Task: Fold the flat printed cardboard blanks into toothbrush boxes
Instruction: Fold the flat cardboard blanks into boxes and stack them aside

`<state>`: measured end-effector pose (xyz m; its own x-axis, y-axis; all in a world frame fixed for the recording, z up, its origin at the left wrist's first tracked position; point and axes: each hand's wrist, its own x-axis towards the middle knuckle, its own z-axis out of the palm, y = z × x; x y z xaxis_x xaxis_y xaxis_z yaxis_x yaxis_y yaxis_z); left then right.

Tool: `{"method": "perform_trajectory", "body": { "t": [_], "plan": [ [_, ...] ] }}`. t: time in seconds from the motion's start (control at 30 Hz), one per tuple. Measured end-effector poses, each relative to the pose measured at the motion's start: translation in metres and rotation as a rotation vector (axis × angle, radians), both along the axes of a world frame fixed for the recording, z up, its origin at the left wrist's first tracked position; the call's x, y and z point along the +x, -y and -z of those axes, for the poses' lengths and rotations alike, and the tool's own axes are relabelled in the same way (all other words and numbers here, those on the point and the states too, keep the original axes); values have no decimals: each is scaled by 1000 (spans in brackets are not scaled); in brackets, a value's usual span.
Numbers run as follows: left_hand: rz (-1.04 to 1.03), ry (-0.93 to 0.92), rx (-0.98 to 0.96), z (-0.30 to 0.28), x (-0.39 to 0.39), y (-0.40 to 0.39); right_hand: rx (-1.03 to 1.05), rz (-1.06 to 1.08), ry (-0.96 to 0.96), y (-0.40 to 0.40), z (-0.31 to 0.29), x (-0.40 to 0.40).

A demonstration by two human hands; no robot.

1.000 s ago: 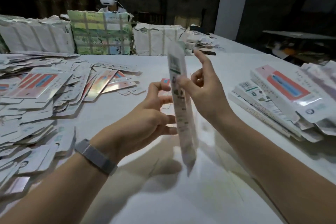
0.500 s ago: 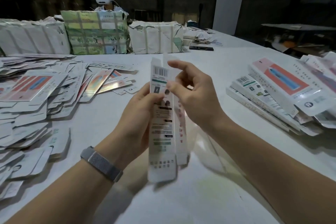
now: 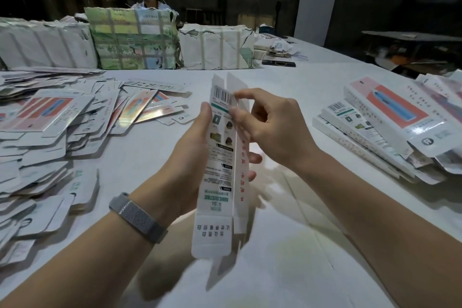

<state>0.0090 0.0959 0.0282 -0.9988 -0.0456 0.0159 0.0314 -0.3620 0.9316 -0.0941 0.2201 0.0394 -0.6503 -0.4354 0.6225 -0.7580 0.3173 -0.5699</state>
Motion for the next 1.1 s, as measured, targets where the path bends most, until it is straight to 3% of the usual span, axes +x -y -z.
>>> {"method": "perform_trajectory", "body": {
  "t": [0.1,0.3,0.43,0.57,0.77,0.97,1.1],
  "plan": [
    [20,-3,-22,0,-2,7,-30,-63,99,0,0,0],
    [21,5,85,-2,-3,17,41,-153,57,3,6,3],
    [-12,4,3,-6,-2,23,112,-222,41,1,9,3],
    [-14,14,-78,-7,0,20,188,-198,-31,0,7,0],
    [4,31,-119,-7,3,8,46,-133,29,3,7,2],
    [100,44,-129,-3,4,-2,36,-48,2,-5,-5,-2],
    [-9,53,-254,1,3,-5,31,-96,-6,-11,-14,-6]
  ]
}}
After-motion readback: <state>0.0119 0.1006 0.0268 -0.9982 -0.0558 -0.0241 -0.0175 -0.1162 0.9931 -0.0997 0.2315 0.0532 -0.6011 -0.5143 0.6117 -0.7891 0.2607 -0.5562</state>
